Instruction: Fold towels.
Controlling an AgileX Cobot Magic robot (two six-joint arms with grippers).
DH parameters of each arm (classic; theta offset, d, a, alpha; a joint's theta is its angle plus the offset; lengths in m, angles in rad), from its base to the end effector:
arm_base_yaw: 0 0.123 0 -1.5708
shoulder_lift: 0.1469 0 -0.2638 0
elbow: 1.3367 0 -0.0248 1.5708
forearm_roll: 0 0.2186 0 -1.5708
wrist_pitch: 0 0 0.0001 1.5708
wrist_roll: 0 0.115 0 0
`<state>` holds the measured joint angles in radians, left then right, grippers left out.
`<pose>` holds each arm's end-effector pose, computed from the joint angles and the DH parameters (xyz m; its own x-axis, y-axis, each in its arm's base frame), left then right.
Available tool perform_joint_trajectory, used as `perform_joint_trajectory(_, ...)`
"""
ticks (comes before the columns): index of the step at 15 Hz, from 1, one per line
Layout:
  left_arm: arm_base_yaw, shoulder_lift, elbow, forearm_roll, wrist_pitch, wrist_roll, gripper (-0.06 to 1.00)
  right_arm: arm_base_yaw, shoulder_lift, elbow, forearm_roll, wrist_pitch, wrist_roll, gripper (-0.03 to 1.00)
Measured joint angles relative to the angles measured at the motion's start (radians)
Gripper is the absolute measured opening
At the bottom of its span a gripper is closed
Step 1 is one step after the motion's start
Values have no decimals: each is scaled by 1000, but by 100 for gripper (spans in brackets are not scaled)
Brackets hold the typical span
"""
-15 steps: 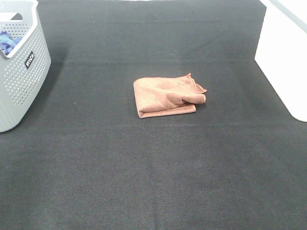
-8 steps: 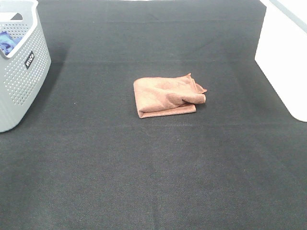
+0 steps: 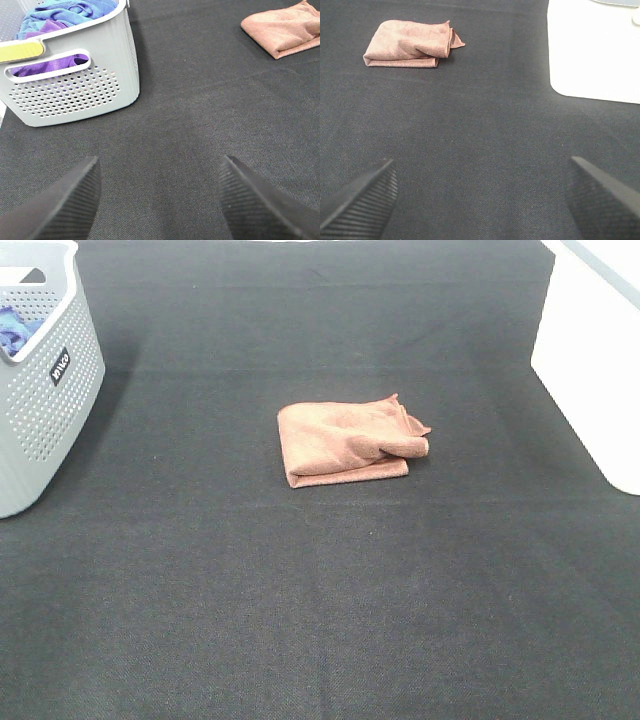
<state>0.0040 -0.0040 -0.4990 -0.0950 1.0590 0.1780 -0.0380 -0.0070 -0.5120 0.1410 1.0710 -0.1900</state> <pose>0.0090 -0.0095 0.2512 -0.4371 0.1288 -0.8902 0.1282 0.9885 0.0801 0.0070 0.0139 0.2539 -0.4320 -0.1045 -0.8958 -0.1263 0.9905 -0.0547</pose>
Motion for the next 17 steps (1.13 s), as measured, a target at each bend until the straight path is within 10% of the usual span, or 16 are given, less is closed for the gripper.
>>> perform_joint_trajectory(17, -4, 0, 0, 0, 0, 0, 64, 0, 0, 0, 0, 0, 0, 85)
